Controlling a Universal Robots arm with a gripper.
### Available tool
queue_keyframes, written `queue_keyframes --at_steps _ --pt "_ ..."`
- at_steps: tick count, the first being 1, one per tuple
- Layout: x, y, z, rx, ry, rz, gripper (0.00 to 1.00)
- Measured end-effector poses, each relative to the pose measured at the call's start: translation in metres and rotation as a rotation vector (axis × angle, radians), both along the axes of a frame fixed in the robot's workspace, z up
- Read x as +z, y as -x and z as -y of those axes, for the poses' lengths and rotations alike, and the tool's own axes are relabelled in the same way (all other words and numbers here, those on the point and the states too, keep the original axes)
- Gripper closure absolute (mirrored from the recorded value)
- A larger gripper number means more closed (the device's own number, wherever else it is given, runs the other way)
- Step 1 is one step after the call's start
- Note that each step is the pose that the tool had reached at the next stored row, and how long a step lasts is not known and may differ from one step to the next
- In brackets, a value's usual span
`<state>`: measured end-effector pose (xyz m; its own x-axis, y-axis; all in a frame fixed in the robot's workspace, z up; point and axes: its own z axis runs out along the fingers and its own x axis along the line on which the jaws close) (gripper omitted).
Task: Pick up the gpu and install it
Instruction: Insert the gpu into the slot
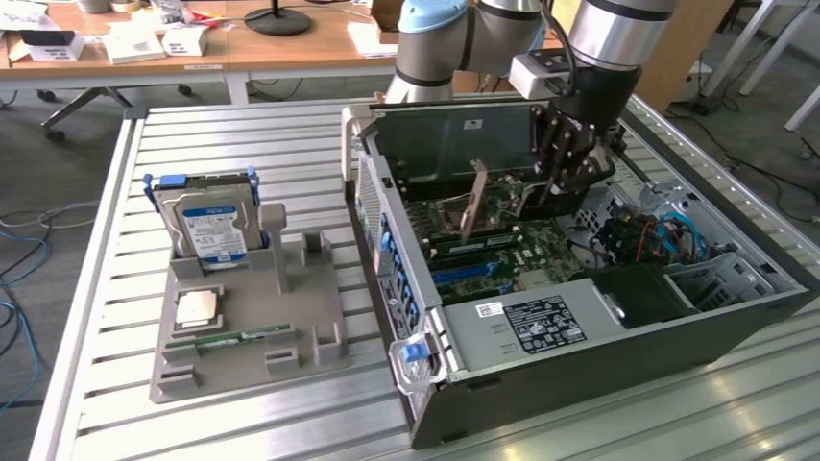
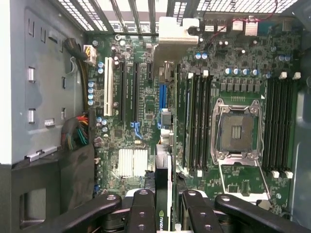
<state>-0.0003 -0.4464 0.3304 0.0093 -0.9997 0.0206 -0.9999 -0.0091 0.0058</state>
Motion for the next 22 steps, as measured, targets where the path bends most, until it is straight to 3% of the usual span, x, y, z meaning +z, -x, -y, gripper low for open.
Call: queue_keyframes --at_steps 15,22 --pt "-0.0172 0.007 0.0000 0.000 -0.0002 0.0038 0.74" --pt "-0.0195 0.008 0.0000 0.000 -0.0004 0.0052 0.74"
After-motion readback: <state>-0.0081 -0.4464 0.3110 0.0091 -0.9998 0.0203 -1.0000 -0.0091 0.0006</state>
